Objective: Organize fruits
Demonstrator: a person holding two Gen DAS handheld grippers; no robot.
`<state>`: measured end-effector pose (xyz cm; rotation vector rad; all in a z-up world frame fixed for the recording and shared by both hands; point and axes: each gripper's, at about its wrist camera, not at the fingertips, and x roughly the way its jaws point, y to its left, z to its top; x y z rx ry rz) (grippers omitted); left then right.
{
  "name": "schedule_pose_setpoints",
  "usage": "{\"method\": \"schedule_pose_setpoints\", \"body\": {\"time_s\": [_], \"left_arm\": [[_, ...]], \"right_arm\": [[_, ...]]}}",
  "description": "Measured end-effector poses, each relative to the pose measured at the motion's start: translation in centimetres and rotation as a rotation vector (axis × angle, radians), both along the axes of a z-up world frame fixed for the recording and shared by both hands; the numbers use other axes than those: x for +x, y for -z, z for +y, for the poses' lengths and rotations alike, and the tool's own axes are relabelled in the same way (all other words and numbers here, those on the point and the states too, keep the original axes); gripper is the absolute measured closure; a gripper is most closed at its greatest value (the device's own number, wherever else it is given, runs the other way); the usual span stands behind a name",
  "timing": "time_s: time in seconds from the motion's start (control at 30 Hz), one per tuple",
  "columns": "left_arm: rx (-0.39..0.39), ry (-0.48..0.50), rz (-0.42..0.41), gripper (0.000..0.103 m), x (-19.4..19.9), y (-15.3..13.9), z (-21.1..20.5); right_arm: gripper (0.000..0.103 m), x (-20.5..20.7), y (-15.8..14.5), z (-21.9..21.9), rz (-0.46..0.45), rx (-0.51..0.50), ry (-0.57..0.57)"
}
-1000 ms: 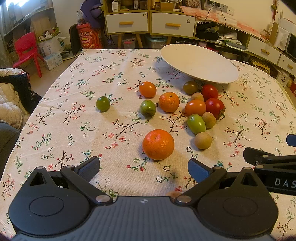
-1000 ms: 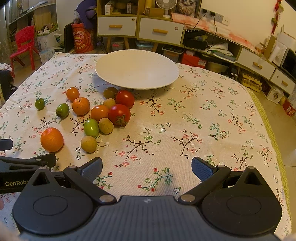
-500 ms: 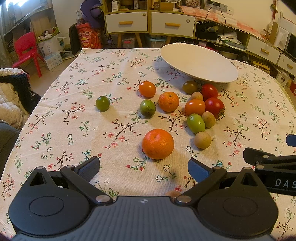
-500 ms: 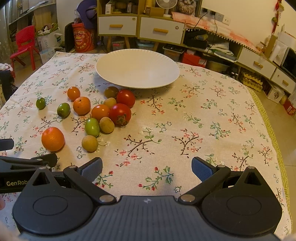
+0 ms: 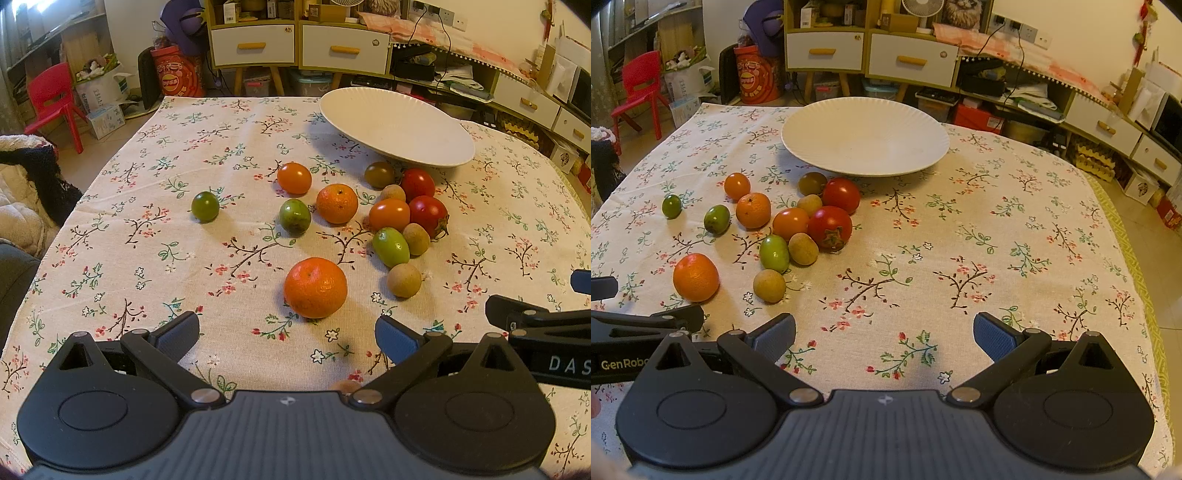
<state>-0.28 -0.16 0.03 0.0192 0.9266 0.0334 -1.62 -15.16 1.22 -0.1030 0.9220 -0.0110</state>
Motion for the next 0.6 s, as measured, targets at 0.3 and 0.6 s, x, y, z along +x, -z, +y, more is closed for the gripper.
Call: {"method": "schedule_pose_setpoints", "body": {"time_s": [0.3, 0.6], "left_arm": [[-0.002, 0.006, -0.007, 0.006, -0.1, 0.0, -0.1], [0.032, 0.043, -0.082, 0.006, -0.8, 0.2, 0.7]], "right_arm": [[0.000, 0.0, -0.1, -0.3, -0.004, 0.000, 0.002], [0.000, 0.3, 0.4, -1.2, -0.033, 0.041, -0.033]]}}
